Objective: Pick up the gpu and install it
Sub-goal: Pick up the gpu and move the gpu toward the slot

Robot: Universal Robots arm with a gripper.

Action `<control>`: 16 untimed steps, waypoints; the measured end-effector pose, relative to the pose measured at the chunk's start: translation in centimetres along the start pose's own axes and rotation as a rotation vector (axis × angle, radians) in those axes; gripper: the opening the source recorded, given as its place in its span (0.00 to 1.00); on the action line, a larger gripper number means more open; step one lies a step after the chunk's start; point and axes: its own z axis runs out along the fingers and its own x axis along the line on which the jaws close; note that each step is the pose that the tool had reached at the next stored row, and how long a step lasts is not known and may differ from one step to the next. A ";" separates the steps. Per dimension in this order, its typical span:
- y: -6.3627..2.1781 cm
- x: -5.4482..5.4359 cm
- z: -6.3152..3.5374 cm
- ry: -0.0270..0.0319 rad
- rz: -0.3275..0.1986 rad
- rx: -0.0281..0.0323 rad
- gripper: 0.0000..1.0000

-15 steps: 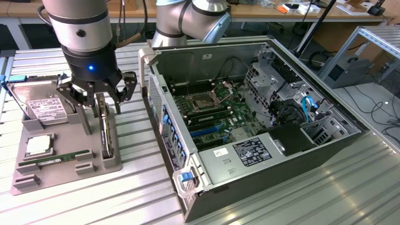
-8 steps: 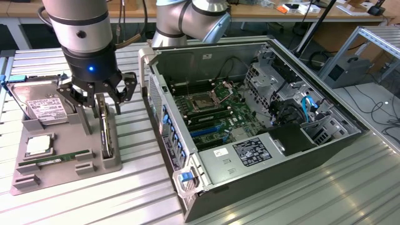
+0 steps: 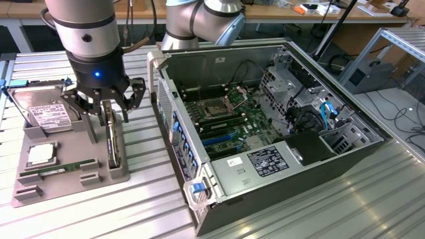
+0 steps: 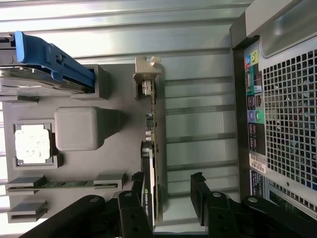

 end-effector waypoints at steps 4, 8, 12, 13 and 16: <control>0.00 0.0 0.08 0.0000 0.000 0.0000 0.50; 0.00 0.0 0.21 0.0000 0.000 0.0000 0.50; 0.00 0.0 0.28 0.0000 0.000 0.0000 0.50; 0.00 0.0 0.30 0.0000 0.000 0.0000 0.50; 0.00 0.0 0.38 -0.0001 0.000 -0.0001 0.50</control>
